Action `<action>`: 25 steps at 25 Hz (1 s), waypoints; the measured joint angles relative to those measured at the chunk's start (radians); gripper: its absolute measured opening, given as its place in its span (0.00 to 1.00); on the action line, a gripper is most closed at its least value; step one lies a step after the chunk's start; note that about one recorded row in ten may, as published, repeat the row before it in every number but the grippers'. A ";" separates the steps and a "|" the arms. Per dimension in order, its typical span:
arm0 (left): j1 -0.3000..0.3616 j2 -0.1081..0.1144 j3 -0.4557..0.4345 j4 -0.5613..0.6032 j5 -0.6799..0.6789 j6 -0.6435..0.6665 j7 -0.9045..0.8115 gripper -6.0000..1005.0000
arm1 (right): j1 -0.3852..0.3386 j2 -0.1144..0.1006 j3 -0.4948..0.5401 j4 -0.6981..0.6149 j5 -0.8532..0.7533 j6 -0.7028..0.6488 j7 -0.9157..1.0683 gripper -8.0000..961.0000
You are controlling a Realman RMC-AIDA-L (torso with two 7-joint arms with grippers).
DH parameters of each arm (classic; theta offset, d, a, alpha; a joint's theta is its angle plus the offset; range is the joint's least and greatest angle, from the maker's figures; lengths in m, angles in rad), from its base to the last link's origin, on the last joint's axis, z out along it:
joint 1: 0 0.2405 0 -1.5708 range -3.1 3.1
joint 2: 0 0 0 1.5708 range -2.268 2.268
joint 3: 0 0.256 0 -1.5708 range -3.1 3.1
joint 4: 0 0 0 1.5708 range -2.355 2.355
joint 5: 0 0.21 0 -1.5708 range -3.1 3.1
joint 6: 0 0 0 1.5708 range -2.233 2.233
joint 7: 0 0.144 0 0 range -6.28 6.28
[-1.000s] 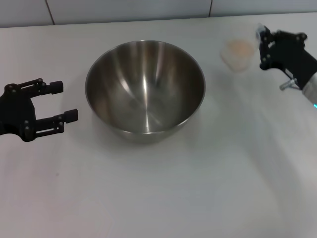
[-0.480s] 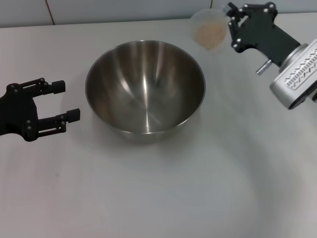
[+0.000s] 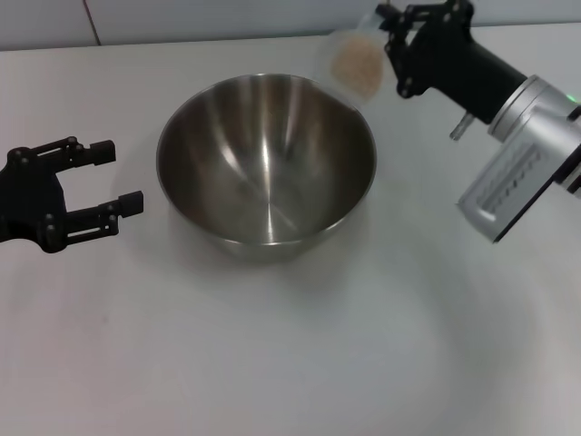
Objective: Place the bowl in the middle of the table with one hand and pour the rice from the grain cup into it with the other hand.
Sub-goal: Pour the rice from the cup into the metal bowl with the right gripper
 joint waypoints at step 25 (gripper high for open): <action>-0.007 0.000 -0.001 0.002 0.002 0.000 0.000 0.75 | 0.043 0.004 -0.077 0.077 0.007 -0.054 -0.828 0.01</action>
